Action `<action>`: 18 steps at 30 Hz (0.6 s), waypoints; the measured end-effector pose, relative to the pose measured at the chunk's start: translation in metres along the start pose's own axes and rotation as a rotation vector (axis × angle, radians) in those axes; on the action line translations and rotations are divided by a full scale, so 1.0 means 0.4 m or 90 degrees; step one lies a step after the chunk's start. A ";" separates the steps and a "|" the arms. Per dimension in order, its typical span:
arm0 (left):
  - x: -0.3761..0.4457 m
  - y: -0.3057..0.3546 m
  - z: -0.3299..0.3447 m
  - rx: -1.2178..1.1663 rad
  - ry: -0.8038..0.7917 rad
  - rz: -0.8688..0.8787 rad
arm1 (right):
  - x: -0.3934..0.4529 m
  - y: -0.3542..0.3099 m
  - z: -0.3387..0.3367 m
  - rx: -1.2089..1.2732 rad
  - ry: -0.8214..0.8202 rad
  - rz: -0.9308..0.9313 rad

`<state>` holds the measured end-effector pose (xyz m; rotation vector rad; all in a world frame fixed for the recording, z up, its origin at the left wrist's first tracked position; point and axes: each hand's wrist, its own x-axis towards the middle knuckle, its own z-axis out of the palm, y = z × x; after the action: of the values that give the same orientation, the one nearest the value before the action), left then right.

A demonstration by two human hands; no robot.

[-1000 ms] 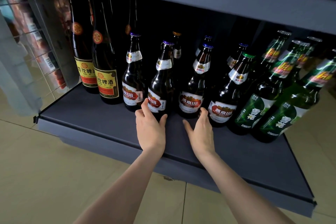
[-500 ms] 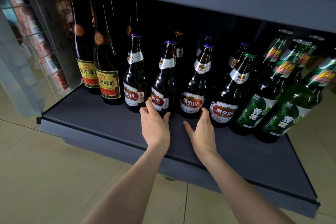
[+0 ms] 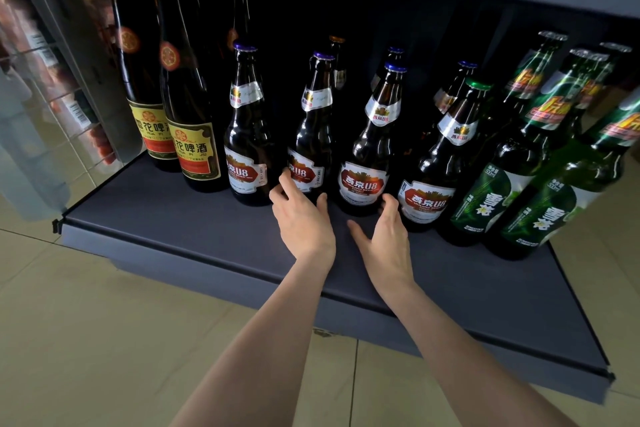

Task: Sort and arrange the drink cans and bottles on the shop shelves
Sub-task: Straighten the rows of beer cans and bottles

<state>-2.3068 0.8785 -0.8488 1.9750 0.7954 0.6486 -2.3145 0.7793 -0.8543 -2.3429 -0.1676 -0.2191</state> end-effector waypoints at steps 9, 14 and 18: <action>0.030 0.017 0.019 -0.008 0.007 -0.060 | 0.001 0.007 0.001 0.024 0.007 -0.006; 0.031 0.007 0.017 0.014 -0.002 -0.030 | 0.009 0.012 0.002 0.016 0.014 -0.004; 0.029 0.004 0.017 0.082 -0.033 -0.014 | 0.005 0.010 0.001 0.021 0.009 -0.004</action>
<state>-2.2938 0.8827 -0.8491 2.0874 0.8449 0.5430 -2.3115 0.7770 -0.8569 -2.3084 -0.1694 -0.2343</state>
